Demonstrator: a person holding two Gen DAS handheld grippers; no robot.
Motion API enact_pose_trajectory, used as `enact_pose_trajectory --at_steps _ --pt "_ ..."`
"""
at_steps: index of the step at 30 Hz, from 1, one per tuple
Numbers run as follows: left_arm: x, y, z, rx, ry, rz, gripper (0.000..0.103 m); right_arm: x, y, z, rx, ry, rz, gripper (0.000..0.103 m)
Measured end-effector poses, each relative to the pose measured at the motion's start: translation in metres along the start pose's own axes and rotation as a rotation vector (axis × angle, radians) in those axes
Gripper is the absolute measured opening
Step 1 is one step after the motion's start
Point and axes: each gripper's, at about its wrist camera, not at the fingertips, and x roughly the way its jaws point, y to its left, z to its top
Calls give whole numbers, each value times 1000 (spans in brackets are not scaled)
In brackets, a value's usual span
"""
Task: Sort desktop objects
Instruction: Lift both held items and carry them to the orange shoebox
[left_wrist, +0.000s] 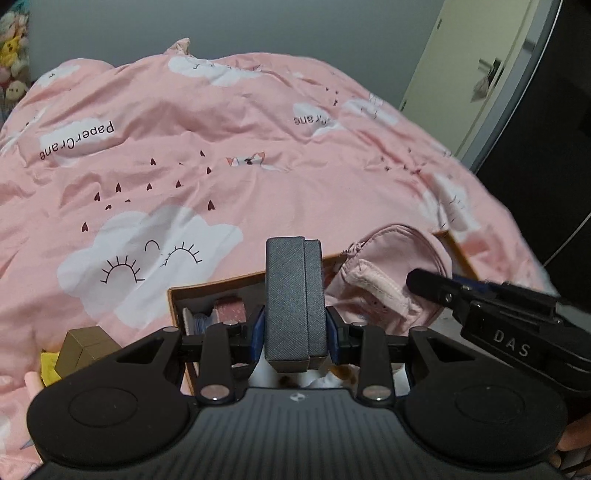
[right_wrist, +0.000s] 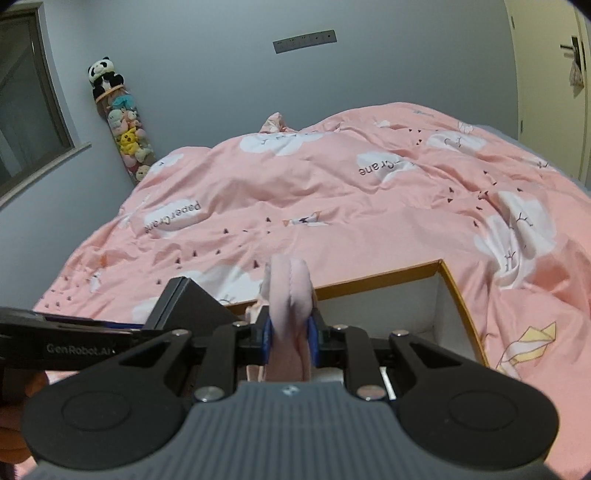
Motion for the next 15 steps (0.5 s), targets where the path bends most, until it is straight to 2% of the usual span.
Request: enact_pose_trajectory --at_steps 8,10,15 --pt "27 -26 -7 114 51 114 37 20 -3 -15 -101 91 -88 20" --pt "33 -33 -10 152 64 151 38 24 -6 -19 -100 123 -92 20" --pt "47 -42 -12 184 100 219 38 22 -8 -23 -114 131 -86 21"
